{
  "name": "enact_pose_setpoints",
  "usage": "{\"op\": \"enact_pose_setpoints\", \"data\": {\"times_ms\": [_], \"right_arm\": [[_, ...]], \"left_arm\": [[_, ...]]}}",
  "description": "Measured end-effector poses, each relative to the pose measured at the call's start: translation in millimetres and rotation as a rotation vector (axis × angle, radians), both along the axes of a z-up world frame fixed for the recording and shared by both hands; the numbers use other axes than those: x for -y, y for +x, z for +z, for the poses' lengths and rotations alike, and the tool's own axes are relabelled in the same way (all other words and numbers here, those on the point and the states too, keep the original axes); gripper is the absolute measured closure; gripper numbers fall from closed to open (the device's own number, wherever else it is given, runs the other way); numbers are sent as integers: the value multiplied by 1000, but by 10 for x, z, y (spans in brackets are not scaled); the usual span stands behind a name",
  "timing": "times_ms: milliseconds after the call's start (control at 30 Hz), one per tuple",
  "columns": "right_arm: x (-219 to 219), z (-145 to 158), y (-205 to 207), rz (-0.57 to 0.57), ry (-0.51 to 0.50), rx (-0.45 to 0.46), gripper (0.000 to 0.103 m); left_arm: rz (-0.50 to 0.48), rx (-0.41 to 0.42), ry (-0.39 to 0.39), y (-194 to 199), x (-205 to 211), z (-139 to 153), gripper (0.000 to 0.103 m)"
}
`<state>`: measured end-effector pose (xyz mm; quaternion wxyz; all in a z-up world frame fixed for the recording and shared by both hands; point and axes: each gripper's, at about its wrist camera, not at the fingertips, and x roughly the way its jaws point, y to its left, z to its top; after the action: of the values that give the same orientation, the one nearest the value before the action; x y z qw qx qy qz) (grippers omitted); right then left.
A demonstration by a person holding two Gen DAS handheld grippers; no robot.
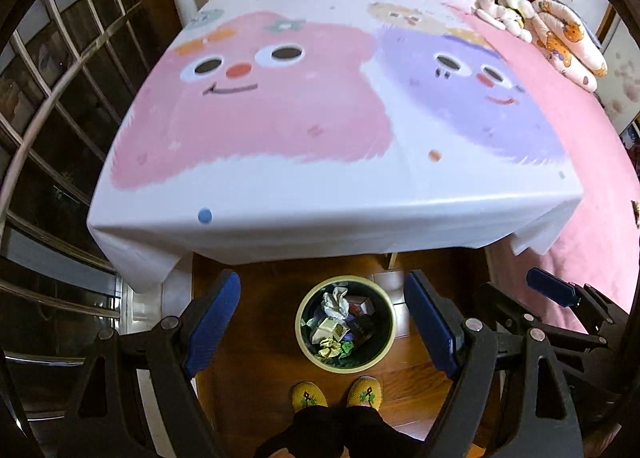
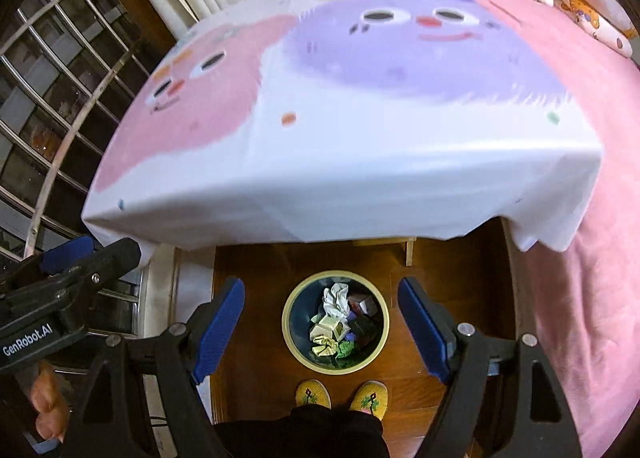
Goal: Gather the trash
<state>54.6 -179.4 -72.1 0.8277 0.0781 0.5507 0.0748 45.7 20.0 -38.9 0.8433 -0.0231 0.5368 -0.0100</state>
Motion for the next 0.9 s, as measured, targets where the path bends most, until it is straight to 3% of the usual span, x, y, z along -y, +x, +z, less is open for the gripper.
{"op": "enact_pose_setpoints", "data": {"times_ms": [400, 900], "right_arm": [[43, 815, 3, -34, 15, 98, 23], [22, 1159, 11, -35, 5, 191, 23]], "left_arm": [[5, 84, -2, -72, 60, 610, 20], [31, 134, 6, -138, 71, 787, 20]]}}
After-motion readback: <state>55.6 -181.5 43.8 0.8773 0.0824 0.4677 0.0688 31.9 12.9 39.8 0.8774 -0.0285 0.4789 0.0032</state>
